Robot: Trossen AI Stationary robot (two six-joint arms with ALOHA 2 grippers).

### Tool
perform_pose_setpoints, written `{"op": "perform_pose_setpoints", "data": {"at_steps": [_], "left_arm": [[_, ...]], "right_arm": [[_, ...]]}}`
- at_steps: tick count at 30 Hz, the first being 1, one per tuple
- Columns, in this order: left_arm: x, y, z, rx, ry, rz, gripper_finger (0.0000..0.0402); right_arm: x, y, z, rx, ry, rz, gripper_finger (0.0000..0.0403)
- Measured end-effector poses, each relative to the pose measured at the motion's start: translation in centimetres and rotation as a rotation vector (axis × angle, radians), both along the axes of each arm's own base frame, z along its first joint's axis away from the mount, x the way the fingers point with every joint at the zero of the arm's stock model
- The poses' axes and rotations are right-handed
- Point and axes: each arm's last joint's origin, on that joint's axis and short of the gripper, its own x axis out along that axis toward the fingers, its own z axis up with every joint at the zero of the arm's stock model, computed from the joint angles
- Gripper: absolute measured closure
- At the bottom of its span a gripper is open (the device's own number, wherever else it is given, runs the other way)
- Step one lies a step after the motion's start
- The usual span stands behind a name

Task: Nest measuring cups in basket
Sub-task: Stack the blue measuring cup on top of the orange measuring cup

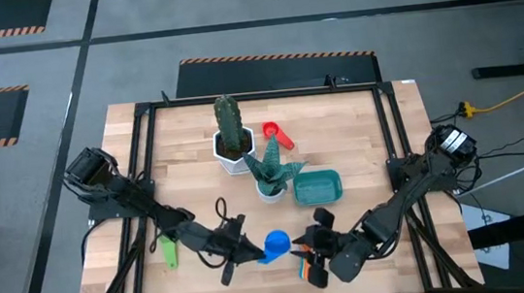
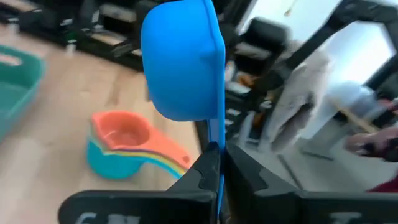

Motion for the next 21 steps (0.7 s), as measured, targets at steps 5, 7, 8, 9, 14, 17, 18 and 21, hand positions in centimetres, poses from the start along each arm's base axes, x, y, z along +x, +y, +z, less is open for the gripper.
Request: {"op": "perform_pose_setpoints", "data": {"at_steps": [5,7,8,9,14,17,18,21], "left_arm": [[-0.1,0.1,-1.0,0.055,0.084,0.035,0.0399],[-0.2,0.1,-1.1,0.065,0.094,0.046,0.0399],[-0.2,0.1,-1.1,0.07,0.099,0.048,0.0398],[-0.2,0.1,-1.2,0.075,0.104,0.047,0.0398],[-0.4,0.0,-1.4,0.087,0.116,0.04,0.0399],[-0.4,-0.1,-1.4,0.088,0.116,0.04,0.0398],[-0.4,-0.1,-1.4,0.088,0.116,0.04,0.0398],[-0.4,0.0,-1.4,0.088,0.117,0.04,0.0397]], "right_arm": [[-0.2,0.3,0.0,-0.005,0.004,0.026,0.0273],[-0.3,0.3,0.1,-0.005,0.003,0.026,0.0273],[-0.3,0.3,0.2,-0.005,0.0,0.024,0.0273],[-0.3,0.2,0.3,-0.005,-0.004,0.021,0.0273],[-0.2,0.0,0.4,-0.052,-0.042,-0.041,0.0273],[-0.1,-0.3,0.5,-0.076,-0.059,-0.075,0.0273],[-0.1,-0.3,0.5,-0.081,-0.06,-0.077,0.0273],[0.0,-0.4,0.5,-0.101,-0.058,-0.07,0.0273]]}}
